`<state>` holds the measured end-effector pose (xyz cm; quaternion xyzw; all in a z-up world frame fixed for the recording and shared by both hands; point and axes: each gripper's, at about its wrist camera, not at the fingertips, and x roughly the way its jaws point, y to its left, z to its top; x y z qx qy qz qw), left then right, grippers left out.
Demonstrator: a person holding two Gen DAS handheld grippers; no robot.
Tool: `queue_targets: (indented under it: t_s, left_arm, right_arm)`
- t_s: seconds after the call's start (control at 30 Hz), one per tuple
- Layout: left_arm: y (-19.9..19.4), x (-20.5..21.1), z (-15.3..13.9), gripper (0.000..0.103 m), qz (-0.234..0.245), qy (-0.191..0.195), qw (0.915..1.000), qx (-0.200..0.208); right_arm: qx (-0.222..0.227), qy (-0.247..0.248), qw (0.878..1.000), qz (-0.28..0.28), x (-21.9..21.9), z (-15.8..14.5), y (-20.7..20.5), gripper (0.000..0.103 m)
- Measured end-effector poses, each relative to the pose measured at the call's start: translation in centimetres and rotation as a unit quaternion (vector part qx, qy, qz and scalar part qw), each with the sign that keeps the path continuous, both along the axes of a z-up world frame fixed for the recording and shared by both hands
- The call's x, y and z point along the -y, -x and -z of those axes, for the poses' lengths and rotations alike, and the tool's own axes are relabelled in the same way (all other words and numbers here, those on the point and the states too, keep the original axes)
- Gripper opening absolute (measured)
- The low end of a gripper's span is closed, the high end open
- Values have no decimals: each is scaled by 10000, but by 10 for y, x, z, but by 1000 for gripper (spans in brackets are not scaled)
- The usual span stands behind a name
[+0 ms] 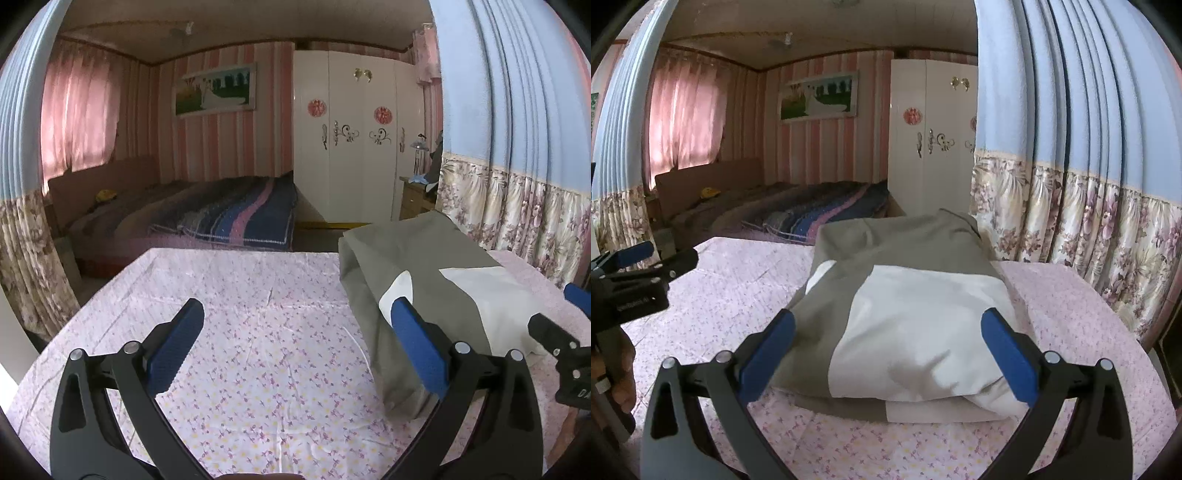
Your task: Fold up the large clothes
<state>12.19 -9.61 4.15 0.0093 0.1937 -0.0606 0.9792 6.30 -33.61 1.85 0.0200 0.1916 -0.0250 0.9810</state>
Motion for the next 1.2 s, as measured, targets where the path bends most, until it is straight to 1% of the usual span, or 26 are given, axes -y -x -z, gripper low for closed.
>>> queue_targets:
  t_s: [0.07,0.2,0.3,0.47,0.6,1.2]
  left_arm:
    - [1,-1,0,100,1,8,10000,-7]
    - [6,2,-3,100,41,-67,9999,118]
    - [5,3,-3,100,62,-92,9999,110]
    - [3,0,-4,100,3,-57,9999,86]
    - [5,-2,-7,100,-37,-66,9999,152]
    - [7,-5,-6,100,-28,-108,9998,187]
  right_arm:
    - [28,17,10000,49,1,-1,1,101]
    - [92,29,9999,131,4,-4,4,101]
    - [95,2,9997,224,7,-4,3,101]
    - [115,16,9990,436,16,-4,2,101]
    - [153,-64,9985,528,23,-6,3,101]
    - [178,-23,9985,515,23,-6,3,101]
